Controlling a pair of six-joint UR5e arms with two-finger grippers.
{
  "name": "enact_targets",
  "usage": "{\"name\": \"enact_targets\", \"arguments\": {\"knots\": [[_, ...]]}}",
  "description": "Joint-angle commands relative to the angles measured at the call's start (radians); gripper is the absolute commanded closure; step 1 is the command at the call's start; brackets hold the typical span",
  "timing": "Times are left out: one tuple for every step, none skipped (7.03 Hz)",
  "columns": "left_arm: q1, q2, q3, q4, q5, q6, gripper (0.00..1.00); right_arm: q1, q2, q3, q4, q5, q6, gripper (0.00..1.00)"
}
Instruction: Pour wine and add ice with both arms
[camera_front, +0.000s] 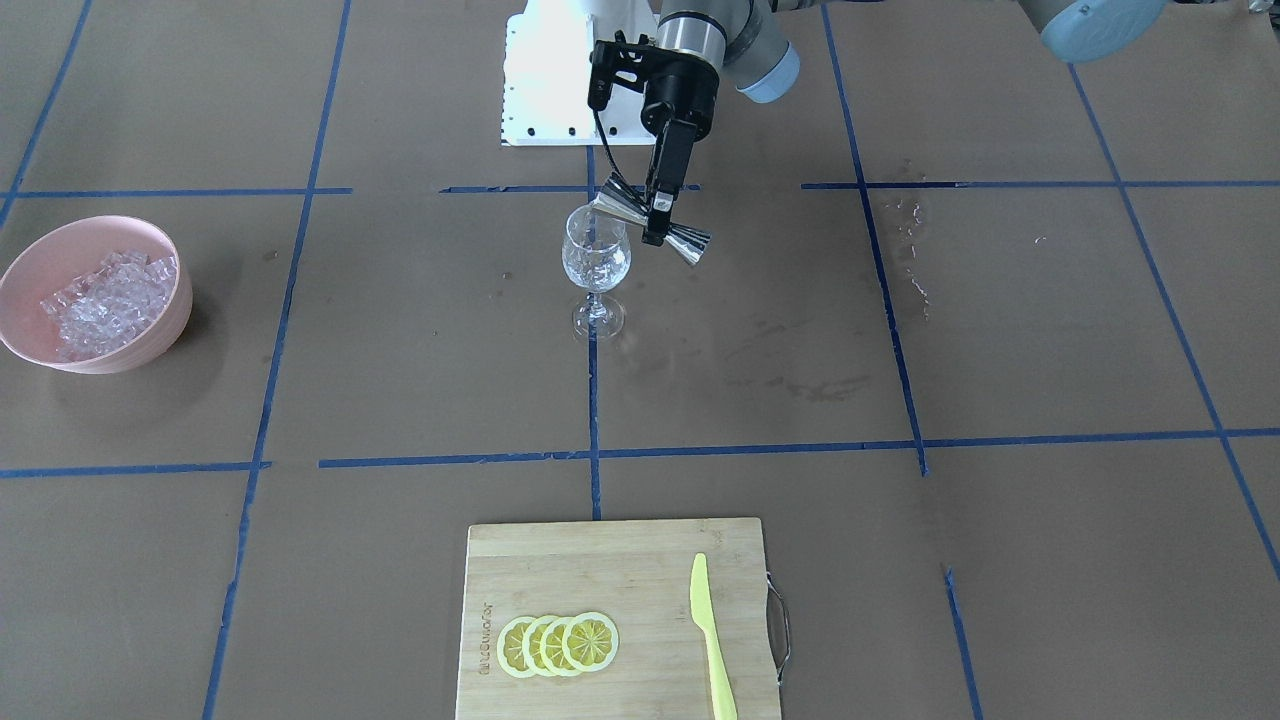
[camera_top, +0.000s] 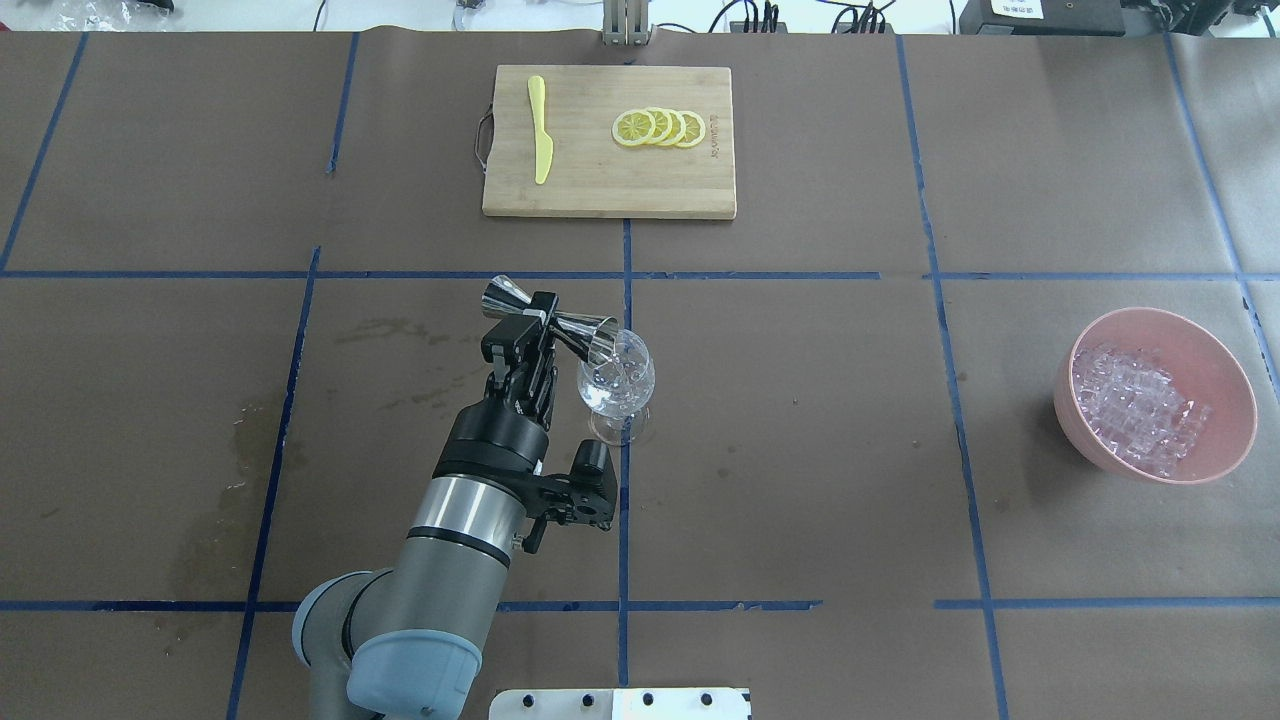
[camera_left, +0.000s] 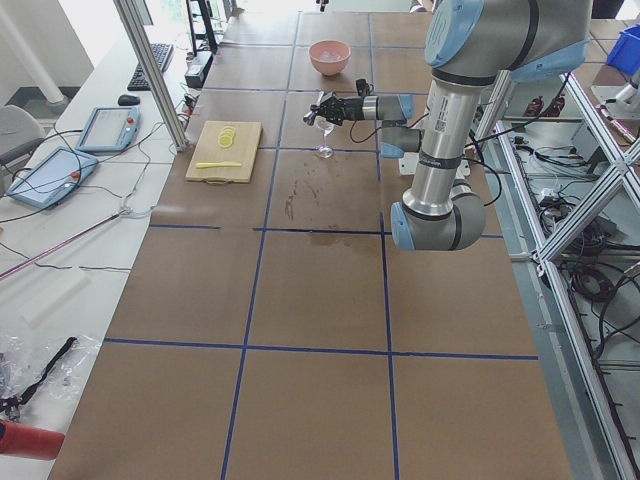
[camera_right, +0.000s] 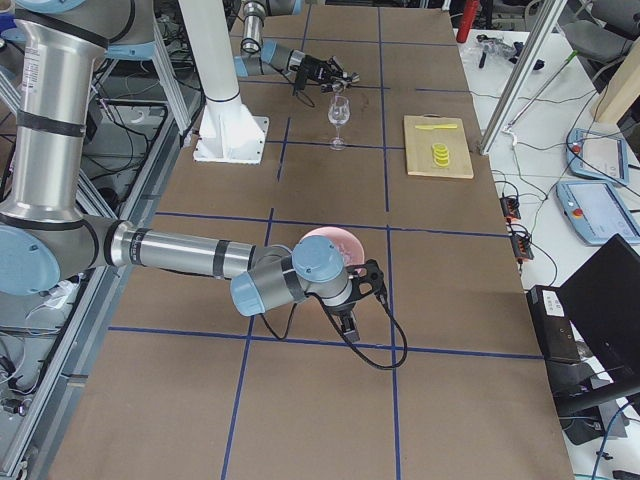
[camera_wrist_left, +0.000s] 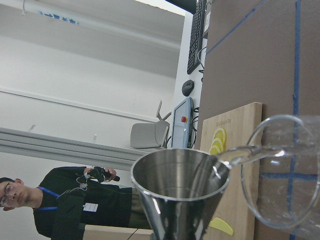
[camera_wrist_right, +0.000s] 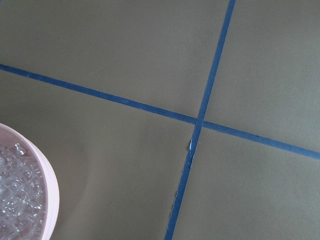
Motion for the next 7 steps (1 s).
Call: {"name": "enact_targets", "arguments": {"knots": [[0.001,-0.003,-0.005,0.0,0.001,0.13,1.0,0.0,-0.001,-0.005,0.0,0.002,0.0,0.0],[-0.001,-0.008,-0.007,0.0,0.001,0.186,1.0,0.0,-0.001,-0.006,0.0,0.002,0.0,0.0],[-0.001,-0.008,-0.007,0.0,0.001,0.224,1.0,0.0,-0.001,-0.006,0.0,0.002,0.0,0.0],[-0.001,-0.008,-0.006,0.0,-0.001,0.226,1.0,0.0,-0.001,-0.006,0.0,0.002,0.0,0.0],[-0.001,-0.008,-0.006,0.0,-0.001,0.226,1.0,0.0,-0.001,-0.006,0.0,0.002,0.0,0.0],[0.001,-0.008,-0.006,-0.002,-0.001,0.224,1.0,0.0,-0.001,-0.006,0.0,0.002,0.0,0.0],[0.001,-0.008,-0.007,-0.03,-0.002,0.217,1.0,0.0,-0.001,-0.006,0.0,0.002,0.0,0.0]]}}
